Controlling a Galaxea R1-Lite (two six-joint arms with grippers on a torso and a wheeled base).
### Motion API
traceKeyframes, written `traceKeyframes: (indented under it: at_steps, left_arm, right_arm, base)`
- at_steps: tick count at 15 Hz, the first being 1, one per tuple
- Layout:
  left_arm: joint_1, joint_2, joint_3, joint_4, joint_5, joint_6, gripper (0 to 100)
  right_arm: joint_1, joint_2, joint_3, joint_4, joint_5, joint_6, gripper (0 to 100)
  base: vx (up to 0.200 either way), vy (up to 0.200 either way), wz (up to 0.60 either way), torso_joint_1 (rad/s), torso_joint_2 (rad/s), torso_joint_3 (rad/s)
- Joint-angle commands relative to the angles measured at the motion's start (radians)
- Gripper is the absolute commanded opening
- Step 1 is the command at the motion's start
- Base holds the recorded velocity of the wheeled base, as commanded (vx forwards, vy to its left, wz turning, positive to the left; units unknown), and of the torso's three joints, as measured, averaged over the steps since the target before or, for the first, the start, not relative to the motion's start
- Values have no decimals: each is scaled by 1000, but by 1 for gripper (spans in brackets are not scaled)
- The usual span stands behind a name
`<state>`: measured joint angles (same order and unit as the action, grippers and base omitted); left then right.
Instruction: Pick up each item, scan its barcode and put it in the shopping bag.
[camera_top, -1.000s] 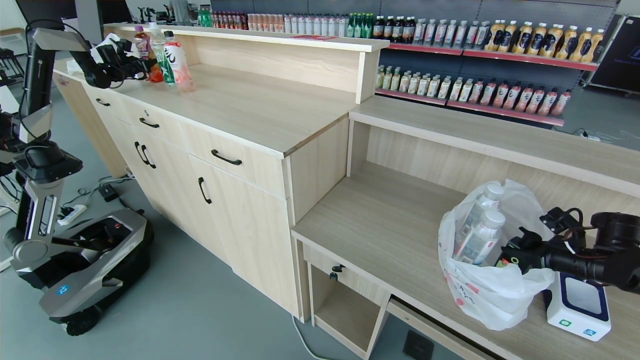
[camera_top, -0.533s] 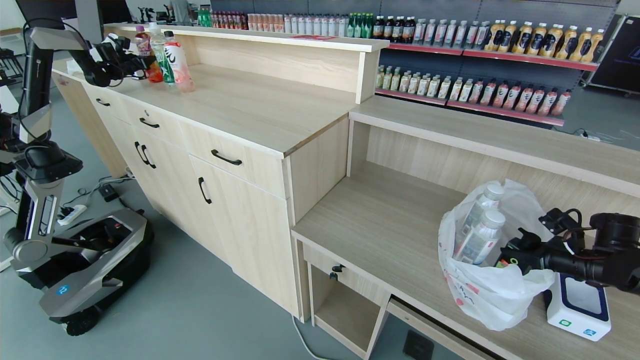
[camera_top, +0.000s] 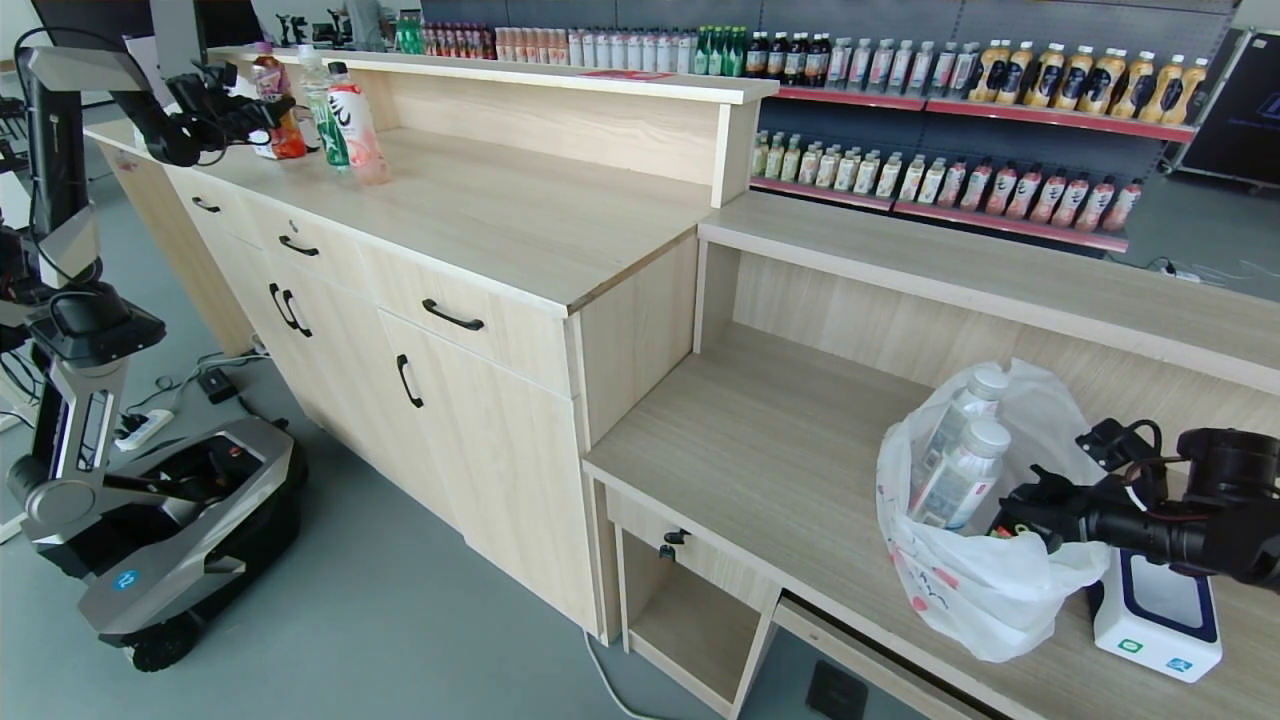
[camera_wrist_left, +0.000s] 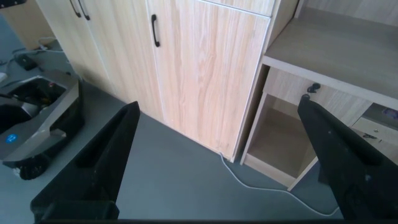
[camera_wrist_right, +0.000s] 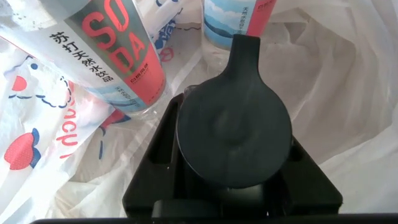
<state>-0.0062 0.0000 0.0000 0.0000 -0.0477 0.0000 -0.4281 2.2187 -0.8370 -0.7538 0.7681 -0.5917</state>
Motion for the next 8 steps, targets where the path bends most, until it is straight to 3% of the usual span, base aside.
traceKeyframes:
  at_steps: [1, 8]
  left_arm:
    - [0, 2, 0, 0, 0, 0, 100]
    - [0, 2, 0, 0, 0, 0, 100]
  right_arm:
    - [0, 6, -1, 1, 0, 0, 100]
    - [-3, -8, -10, -2, -1, 10, 100]
  base:
    - [0, 0, 0, 0, 0, 0]
    - [0, 0, 0, 0, 0, 0]
